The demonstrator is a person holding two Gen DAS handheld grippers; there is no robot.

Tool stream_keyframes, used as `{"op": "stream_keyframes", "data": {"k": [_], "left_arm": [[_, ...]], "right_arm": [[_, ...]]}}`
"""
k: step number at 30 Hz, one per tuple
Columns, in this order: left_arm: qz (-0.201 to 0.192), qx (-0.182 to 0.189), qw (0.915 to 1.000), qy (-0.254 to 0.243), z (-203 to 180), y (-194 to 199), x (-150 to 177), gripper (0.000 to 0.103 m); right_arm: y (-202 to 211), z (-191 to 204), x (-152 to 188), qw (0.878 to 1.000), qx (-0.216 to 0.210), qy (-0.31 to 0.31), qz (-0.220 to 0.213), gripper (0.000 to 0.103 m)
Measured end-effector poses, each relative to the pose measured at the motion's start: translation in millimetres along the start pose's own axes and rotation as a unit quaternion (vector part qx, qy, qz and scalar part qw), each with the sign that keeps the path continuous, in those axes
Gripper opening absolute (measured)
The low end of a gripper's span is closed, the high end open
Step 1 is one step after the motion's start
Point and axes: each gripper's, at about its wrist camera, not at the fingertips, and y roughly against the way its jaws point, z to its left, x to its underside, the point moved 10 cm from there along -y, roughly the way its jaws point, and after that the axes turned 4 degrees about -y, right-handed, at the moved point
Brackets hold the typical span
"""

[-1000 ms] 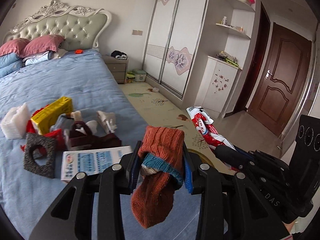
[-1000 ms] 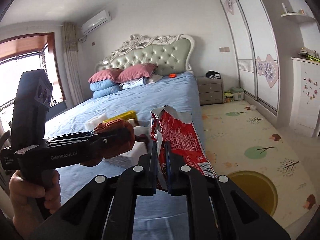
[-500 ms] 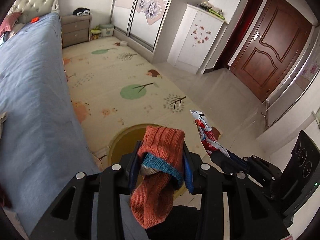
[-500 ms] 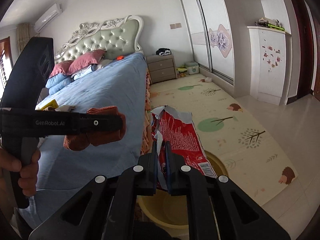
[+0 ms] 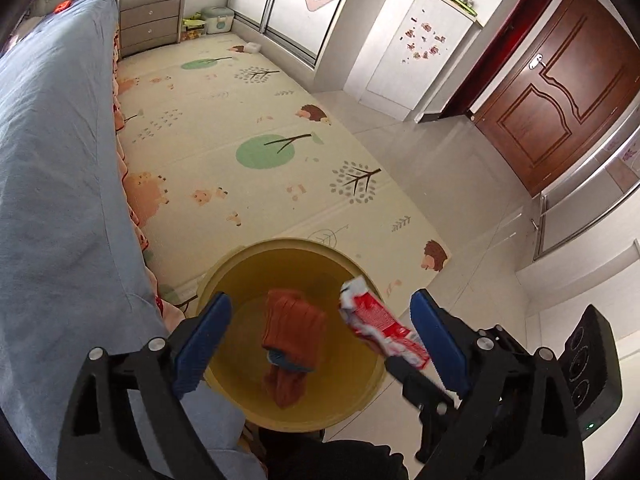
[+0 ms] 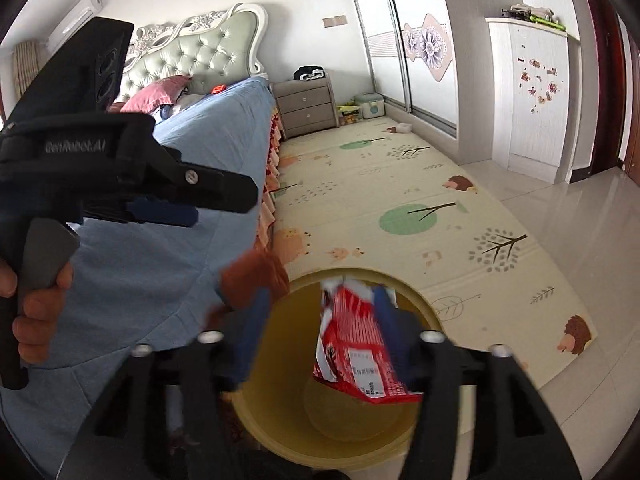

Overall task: Collect trash
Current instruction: 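Carry both items over the yellow bin and open both tools to drop them, then grasp the white milk carton with the right tool while the left tool grasps the black foam square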

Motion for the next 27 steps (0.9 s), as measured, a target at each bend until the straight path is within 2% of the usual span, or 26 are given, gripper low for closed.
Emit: {"op": "stream_keyframes", "data": {"k": [2, 7, 12, 18, 27], "left_arm": [[-0.003, 0.0, 1.0, 0.002, 0, 5, -2, 0.091], [-0.035, -0.027, 0.999, -0.01, -1, 33, 0, 0.093], [-0.083, -0.027, 0.9957, -0.032, -7, 78, 3, 0.094], [-0.141, -0.06, 0.9876, -0.035, 11, 148, 24, 0.097], [-0.197, -0.132, 0.9715, -0.014, 71, 242, 66, 0.099]], "right_arm": [[2, -1, 3, 1.0, 0.011, 0.003, -0.003, 0.07], [16, 0, 7, 1.0, -0.014, -0.021, 0.001, 0.07], [38, 22, -3, 0.999, -0.047, -0.013, -0.017, 0.07], [66, 72, -17, 0.995, -0.091, 0.018, -0.042, 0.07], [94, 173, -24, 0.982, -0.167, 0.072, -0.049, 0.07]]}}
